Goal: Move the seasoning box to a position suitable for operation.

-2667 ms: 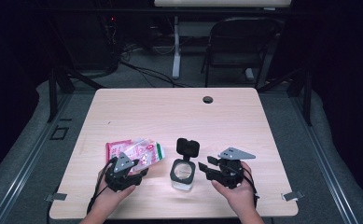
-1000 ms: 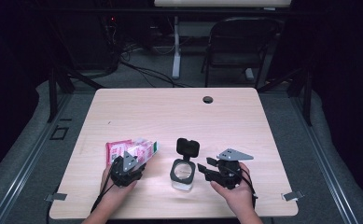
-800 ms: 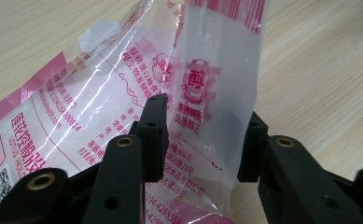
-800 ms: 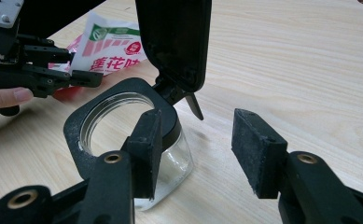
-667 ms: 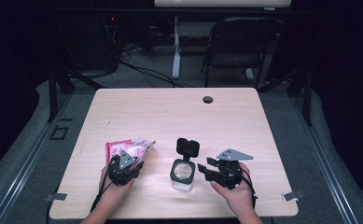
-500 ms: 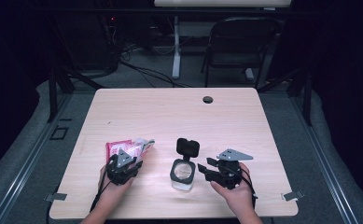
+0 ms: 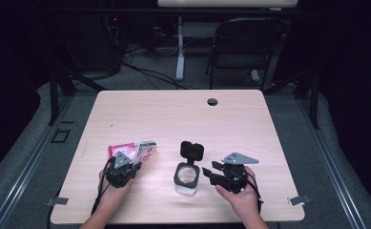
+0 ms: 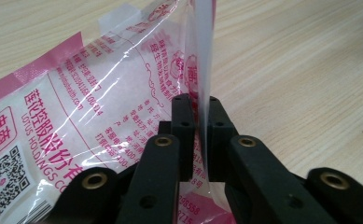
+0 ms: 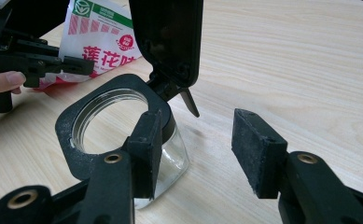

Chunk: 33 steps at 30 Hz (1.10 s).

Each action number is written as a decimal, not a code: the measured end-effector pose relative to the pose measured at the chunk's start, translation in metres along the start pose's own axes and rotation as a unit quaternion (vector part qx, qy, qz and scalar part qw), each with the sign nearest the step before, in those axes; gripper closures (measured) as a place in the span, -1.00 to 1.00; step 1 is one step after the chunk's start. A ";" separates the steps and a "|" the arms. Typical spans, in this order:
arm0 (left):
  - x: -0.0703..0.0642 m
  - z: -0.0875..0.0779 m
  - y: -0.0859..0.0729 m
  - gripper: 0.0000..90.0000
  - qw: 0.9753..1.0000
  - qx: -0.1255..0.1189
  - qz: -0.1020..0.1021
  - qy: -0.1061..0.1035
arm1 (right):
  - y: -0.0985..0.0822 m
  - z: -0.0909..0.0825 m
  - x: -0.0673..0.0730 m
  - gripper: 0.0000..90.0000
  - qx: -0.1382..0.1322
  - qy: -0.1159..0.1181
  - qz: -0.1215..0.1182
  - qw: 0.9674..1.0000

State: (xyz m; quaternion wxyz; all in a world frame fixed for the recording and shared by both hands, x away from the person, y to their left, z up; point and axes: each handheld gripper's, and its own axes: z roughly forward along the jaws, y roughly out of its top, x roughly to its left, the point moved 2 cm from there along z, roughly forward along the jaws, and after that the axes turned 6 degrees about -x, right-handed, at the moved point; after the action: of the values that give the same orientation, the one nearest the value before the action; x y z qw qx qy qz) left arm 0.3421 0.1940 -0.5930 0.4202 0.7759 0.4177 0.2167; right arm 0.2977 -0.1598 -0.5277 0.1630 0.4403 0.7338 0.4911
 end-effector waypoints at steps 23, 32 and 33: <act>0.005 -0.004 0.003 1.00 1.000 0.004 -0.019 -0.010 | -0.003 0.001 -0.002 0.18 0.002 -0.006 -0.002 1.000; 0.007 -0.009 0.007 1.00 1.000 0.004 -0.024 -0.010 | -0.004 0.001 -0.003 0.18 0.006 -0.008 -0.003 1.000; 0.008 -0.009 0.007 1.00 1.000 0.006 -0.024 -0.011 | -0.004 0.001 -0.003 0.18 0.004 -0.008 -0.002 1.000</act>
State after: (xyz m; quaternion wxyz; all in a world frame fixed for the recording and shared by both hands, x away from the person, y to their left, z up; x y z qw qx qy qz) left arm 0.3435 0.2028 -0.5817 0.4254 0.7705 0.4324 0.1957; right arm 0.2983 -0.1625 -0.5320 0.1679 0.4437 0.7353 0.4840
